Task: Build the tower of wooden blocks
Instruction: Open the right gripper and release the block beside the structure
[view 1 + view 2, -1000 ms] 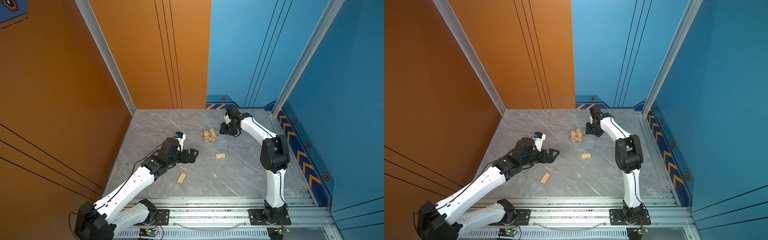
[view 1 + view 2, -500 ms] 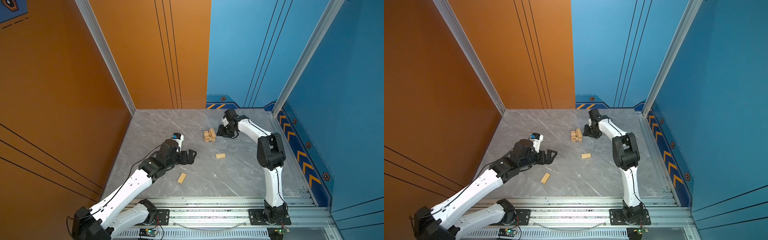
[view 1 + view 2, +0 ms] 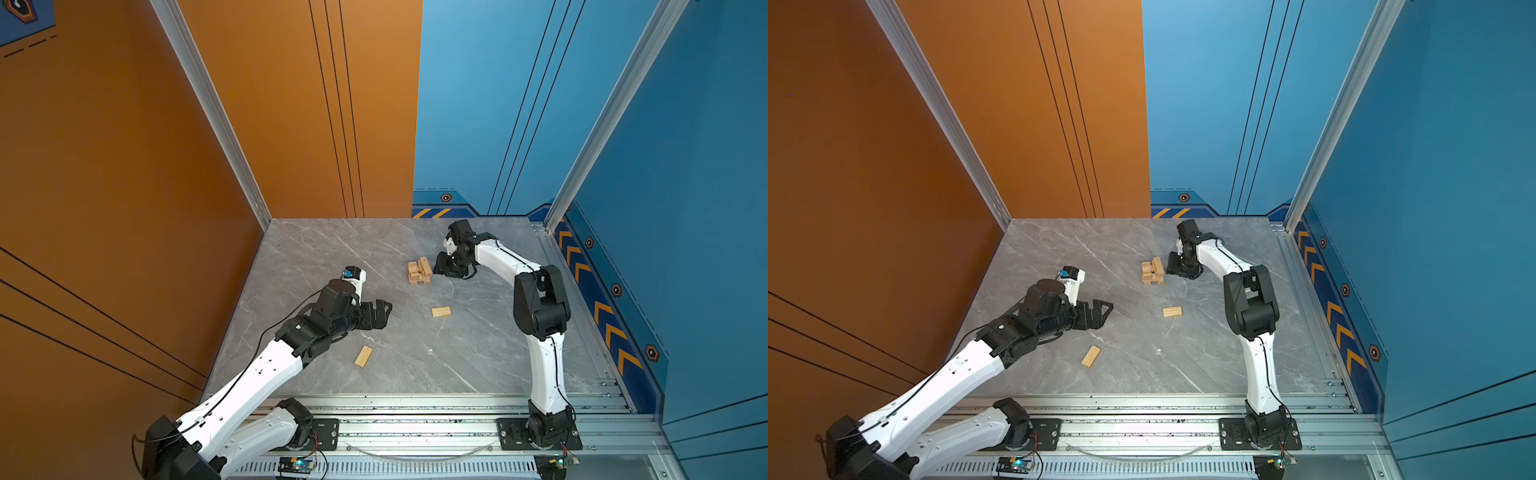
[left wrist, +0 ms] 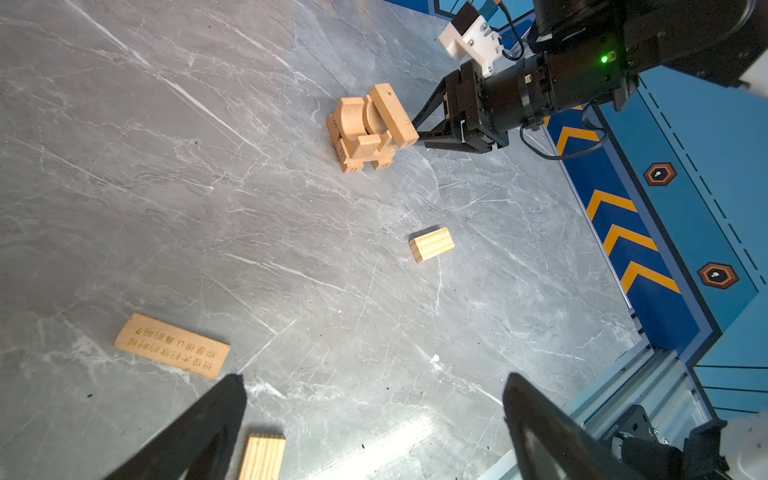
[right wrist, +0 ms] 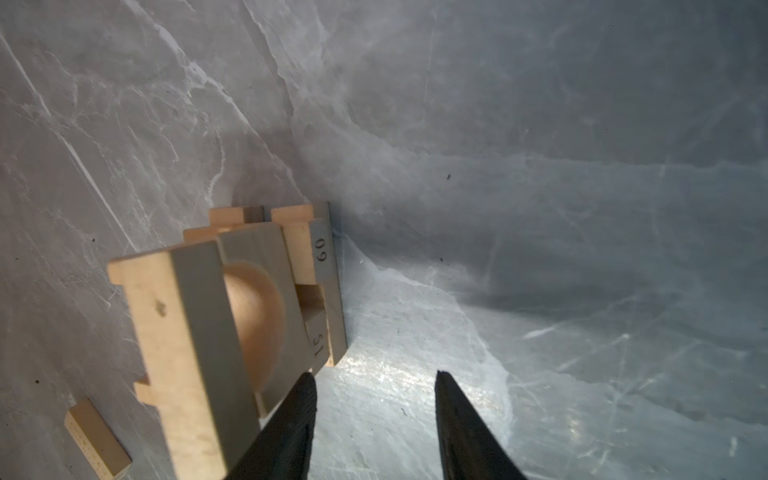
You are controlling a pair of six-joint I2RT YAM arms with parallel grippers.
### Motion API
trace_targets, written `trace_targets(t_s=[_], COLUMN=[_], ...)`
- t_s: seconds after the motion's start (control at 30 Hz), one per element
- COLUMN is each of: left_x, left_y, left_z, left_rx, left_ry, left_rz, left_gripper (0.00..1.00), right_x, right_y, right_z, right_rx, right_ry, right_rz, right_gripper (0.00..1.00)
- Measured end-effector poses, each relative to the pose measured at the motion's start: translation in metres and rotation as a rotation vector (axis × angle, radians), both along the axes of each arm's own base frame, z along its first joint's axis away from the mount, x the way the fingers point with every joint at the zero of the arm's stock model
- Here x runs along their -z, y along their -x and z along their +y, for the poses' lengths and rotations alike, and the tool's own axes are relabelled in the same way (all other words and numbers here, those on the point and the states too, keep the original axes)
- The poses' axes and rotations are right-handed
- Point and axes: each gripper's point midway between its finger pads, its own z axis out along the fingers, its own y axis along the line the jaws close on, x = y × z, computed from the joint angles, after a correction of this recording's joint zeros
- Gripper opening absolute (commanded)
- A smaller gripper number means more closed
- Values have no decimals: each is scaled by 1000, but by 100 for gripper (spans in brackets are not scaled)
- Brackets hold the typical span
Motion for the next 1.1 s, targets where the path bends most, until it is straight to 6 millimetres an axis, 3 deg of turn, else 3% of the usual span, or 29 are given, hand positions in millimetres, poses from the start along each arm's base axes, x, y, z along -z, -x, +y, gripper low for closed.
trace_targets(t_s=[1.1], left_x=[-3], left_y=[2], left_z=[9], left_rx=[-18], left_ry=[9], left_rz=[-13], left_gripper=[98], right_x=[4], right_y=[6], right_z=[9], right_rx=[-15], right_ry=[-14], right_rz=[19], right_gripper=[49])
